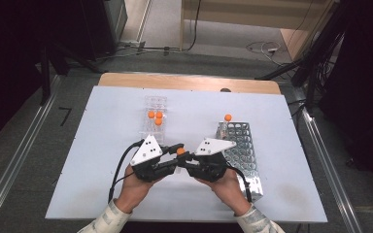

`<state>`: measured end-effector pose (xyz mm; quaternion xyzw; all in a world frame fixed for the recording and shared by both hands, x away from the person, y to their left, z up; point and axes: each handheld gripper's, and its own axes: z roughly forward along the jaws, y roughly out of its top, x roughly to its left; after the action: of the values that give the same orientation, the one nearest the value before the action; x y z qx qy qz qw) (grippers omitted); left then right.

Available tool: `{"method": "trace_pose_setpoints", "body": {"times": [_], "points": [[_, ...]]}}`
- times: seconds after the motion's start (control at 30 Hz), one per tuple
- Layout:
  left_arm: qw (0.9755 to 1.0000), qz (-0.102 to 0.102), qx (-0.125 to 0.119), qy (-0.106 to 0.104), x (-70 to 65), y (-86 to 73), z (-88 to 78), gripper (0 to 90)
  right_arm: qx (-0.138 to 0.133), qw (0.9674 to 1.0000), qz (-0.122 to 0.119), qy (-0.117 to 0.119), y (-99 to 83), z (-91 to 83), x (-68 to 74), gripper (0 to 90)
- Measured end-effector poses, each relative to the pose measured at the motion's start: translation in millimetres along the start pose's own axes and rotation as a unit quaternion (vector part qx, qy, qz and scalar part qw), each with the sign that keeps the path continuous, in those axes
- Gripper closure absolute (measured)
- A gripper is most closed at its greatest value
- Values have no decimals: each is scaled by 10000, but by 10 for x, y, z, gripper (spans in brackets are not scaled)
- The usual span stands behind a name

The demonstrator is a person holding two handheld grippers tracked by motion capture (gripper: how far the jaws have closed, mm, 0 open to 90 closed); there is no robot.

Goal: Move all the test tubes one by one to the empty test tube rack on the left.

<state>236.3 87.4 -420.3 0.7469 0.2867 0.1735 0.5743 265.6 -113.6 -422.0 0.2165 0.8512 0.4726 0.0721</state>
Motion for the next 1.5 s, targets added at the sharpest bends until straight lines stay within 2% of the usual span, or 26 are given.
{"method": "trace_pose_setpoints", "body": {"times": [0.27,0.33,0.37,0.4,0.43,0.57,0.63,0.77,0.8,0.97,1.13,1.5], "points": [[10000,-56,22,-26,20,-4,-1,697,7,10000,19,9,-3,2,-6,706],[10000,-51,16,21,22,-2,-5,698,0,10000,22,69,-1,2,-12,592],[10000,-87,-2,35,29,0,-10,698,0,10000,22,69,-1,2,-12,592],[9999,-116,-13,47,40,3,-17,698,7,9999,-12,120,0,3,-18,548],[9999,-134,-25,75,50,6,-26,698,42,10000,-12,63,4,-2,-21,456],[9995,-219,-88,204,96,21,-73,698,-22,10000,-12,3,10,-36,-43,414],[9993,-255,-108,252,118,29,-97,698,-49,10000,0,-40,22,-97,-79,370],[9989,-342,-122,304,152,41,-130,698,-85,9999,38,-98,21,-174,-131,335],[9988,-335,-128,321,156,44,-137,698,-110,9997,95,-179,12,-237,-169,322],[9981,-386,-153,460,191,62,-179,699,-206,9992,172,-289,-9,-361,-248,323],[9971,-439,-188,590,245,81,-240,699,-206,9986,187,-457,-54,-497,-337,319],[9944,-588,-295,828,353,109,-347,699,-300,9946,430,-901,-136,-697,-545,215]]}}
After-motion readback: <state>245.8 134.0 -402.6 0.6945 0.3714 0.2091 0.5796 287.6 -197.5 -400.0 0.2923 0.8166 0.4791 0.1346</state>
